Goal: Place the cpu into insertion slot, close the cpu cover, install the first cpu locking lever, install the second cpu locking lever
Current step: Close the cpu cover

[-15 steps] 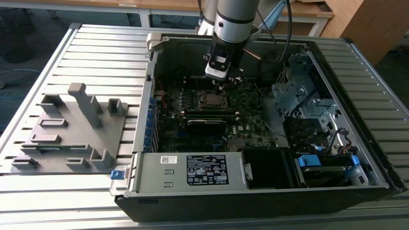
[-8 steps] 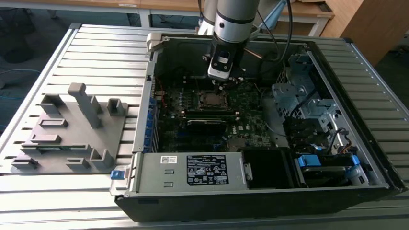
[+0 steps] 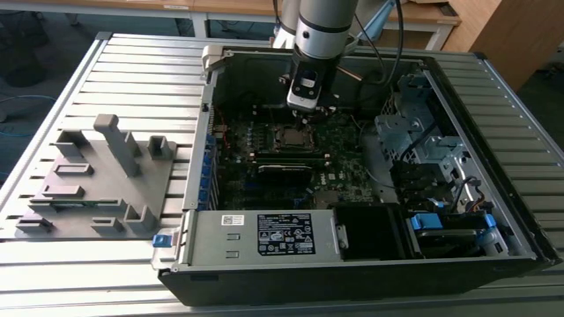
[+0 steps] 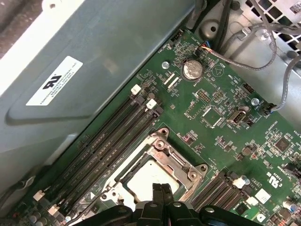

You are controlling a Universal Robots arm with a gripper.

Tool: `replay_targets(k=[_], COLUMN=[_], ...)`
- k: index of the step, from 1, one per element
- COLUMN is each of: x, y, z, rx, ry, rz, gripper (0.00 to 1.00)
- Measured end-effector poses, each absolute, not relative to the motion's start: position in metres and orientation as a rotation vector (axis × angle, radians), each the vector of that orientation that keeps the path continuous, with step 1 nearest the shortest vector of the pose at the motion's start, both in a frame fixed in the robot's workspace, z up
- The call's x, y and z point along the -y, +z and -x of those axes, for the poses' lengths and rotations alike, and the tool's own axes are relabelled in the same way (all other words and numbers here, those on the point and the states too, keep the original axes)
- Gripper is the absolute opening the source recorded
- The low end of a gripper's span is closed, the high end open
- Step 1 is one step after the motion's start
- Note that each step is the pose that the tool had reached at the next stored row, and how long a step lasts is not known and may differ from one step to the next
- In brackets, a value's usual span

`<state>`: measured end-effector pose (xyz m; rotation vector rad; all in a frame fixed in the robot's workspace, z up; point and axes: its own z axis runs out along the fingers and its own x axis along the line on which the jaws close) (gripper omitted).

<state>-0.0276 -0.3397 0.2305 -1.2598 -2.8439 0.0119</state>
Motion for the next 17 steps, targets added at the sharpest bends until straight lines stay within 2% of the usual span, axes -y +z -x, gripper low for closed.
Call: replay_targets(k=[17], x=[0.3397], y=[0.2298], z=[0.0276], rx=[2.996], ry=[0.018], rz=[0.842], gripper=[0.10])
